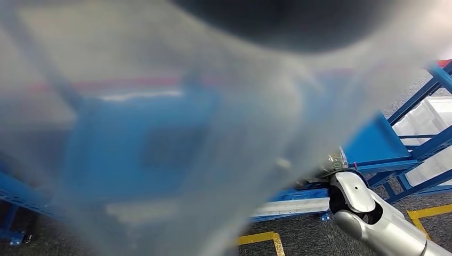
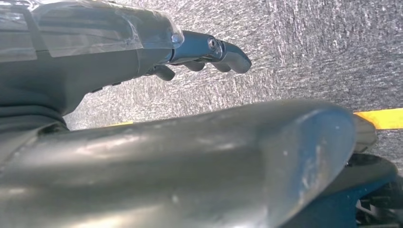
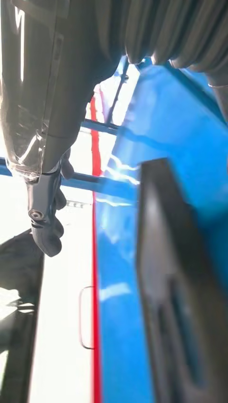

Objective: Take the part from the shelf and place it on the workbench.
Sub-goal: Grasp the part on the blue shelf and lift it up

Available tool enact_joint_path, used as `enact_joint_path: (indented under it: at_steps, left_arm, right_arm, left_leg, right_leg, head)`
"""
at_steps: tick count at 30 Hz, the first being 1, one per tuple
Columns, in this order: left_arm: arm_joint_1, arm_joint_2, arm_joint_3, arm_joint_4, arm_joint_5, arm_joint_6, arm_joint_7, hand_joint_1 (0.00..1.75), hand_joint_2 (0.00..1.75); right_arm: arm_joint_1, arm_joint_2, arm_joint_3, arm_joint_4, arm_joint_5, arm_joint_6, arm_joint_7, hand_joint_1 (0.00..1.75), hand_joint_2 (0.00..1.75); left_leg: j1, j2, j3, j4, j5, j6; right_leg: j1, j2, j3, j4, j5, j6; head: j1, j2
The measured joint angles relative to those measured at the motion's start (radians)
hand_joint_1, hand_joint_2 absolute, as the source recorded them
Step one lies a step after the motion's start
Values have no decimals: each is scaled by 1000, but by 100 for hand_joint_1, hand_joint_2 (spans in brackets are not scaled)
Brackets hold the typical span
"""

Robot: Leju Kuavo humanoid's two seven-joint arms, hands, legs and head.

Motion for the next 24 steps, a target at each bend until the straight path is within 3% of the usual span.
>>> enact_joint_path:
  at_steps: [24]
  left_arm:
    - [0, -10, 0, 0, -10, -6, 2, 0, 0]
  right_arm:
    - [-11, -16, -62, -36, 18, 16, 0, 0, 175]
  left_leg:
    - [0, 0, -1, 0, 0, 0]
  right_leg:
    - [0, 0, 0, 0, 0, 1]
  head:
    - [1, 0]
